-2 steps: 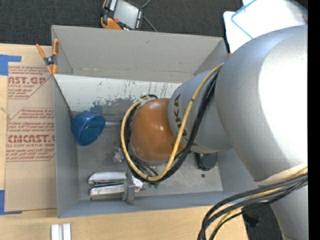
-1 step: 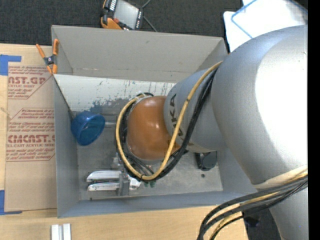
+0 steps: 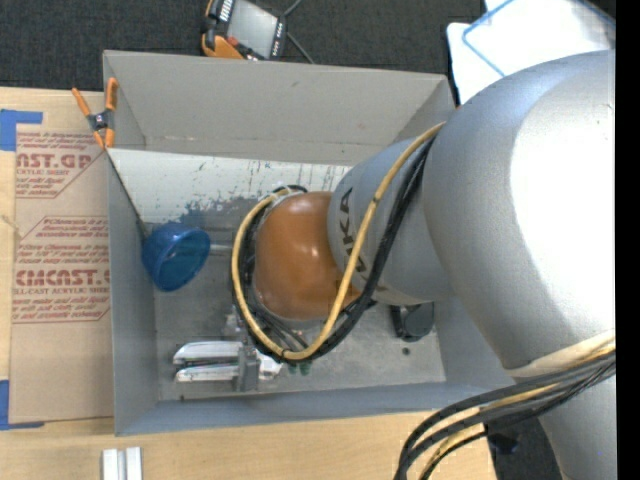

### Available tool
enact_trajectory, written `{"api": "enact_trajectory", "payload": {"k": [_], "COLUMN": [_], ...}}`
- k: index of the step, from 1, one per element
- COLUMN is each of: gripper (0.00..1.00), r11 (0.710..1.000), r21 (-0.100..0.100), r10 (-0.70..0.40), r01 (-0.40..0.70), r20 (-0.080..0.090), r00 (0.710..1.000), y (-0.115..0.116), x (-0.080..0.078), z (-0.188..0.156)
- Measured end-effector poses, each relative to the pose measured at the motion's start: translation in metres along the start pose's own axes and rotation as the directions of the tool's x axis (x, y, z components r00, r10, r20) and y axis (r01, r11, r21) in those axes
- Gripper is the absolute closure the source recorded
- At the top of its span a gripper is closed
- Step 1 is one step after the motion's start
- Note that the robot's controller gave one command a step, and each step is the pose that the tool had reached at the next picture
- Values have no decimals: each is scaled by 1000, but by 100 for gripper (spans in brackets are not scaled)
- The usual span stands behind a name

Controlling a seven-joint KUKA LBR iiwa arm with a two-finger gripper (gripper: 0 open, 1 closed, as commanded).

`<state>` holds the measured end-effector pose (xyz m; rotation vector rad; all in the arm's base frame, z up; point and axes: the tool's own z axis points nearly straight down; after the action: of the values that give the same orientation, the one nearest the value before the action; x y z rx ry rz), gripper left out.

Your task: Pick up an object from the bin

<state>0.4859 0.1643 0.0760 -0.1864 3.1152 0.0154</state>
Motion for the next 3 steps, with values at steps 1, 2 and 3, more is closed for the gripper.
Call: {"api": "enact_trajectory", "payload": {"k": [1,2,3], "gripper": [100,100,100], "r11": [1000,1000,1000], "r21": [0,1,0], "r10": [0,0,0], "r01": [0,0,0], "r20": [-1,-8,-4], "r00": [1000,1000,1000], "y": [0,0,1], "x": [1,2,0], "z": [-8,-24,-54]}}
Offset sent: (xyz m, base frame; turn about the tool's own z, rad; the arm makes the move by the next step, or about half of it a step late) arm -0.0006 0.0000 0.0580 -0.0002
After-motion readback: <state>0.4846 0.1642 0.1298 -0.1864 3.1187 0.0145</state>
